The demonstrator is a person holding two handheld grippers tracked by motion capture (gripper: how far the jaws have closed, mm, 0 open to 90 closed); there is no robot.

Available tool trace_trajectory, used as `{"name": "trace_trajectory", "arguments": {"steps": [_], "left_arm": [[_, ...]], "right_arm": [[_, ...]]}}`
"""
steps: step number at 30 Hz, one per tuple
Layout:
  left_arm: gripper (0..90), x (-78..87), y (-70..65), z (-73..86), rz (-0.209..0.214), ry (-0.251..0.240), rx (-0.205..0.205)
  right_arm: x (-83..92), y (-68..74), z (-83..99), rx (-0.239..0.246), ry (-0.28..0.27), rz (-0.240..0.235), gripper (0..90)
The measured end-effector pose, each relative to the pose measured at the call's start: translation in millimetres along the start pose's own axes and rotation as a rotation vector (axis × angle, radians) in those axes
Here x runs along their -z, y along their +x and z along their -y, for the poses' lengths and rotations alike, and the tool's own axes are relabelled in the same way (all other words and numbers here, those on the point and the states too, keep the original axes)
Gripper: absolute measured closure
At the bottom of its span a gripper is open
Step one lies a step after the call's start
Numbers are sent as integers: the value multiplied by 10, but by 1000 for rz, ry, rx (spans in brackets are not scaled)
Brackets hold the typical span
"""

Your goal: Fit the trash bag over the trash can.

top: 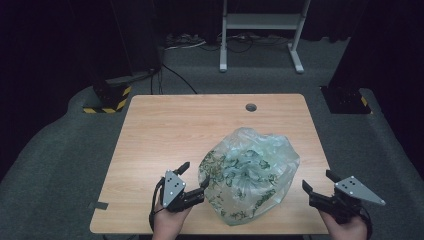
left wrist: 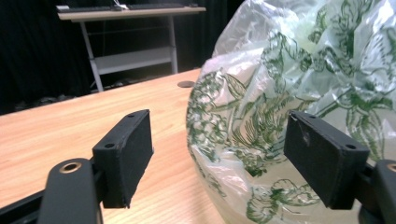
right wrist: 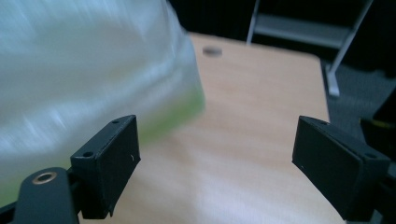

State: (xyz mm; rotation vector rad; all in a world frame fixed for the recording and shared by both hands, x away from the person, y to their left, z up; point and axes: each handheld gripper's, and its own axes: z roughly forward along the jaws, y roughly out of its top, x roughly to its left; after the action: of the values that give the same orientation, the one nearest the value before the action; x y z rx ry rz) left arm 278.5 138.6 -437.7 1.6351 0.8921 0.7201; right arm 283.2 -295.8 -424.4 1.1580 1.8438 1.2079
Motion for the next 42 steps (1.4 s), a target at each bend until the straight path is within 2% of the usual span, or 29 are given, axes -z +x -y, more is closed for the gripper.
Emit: {"name": "trace_trajectory", "arguments": {"steps": [4, 7, 9, 11, 12, 13, 15, 17, 19, 20, 27, 29, 35, 37, 38, 40, 42], "left_arm": [[227, -68, -79, 5, 38, 16, -11], [244, -129, -149, 22, 72, 41, -16], [277, -158, -189, 45, 97, 59, -28], [357, -186, -226, 77, 129, 79, -38], [402, -198, -244, 92, 144, 91, -40], [443, -210, -258, 106, 159, 100, -43], [576, -228, -289, 123, 180, 109, -54], [710, -239, -313, 128, 204, 116, -72], [838, -247, -337, 131, 205, 114, -86], [895, -251, -341, 137, 206, 114, -81], [900, -280, -407, 286, 212, 159, -86], [900, -291, -422, 348, 213, 178, -92], [900, -339, -412, 520, 201, 234, -87], [900, -331, -388, 537, 190, 238, -83], [900, -317, -374, 526, 184, 231, -81], [900, -263, -338, 465, 168, 198, -72], [900, -198, -293, 370, 142, 150, -68]], "right_arm": [[62, 112, -314, 24, -101, -37, 143], [0, 242, -501, 23, -152, -87, 145], [-102, 313, -536, 20, -153, -123, 149], [-230, 364, -481, 2, -112, -161, 188], [-280, 375, -434, -14, -91, -181, 253], [-311, 378, -386, -30, -77, -216, 387], [-326, 389, -306, -28, -78, -275, 631], [-316, 418, -268, 0, -76, -281, 800], [-287, 430, -248, 19, -83, -272, 884], [-272, 428, -240, 25, -87, -262, 893], [-279, 384, -40, 14, -44, -234, 886], [-307, 372, 47, 0, -15, -234, 877], [-440, 375, 288, 7, 79, -226, 877], [-465, 358, 327, -3, 96, -224, 838], [-458, 343, 326, -8, 96, -219, 792], [-404, 287, 287, -35, 78, -198, 629], [-306, 215, 220, -59, 40, -166, 566]]}}
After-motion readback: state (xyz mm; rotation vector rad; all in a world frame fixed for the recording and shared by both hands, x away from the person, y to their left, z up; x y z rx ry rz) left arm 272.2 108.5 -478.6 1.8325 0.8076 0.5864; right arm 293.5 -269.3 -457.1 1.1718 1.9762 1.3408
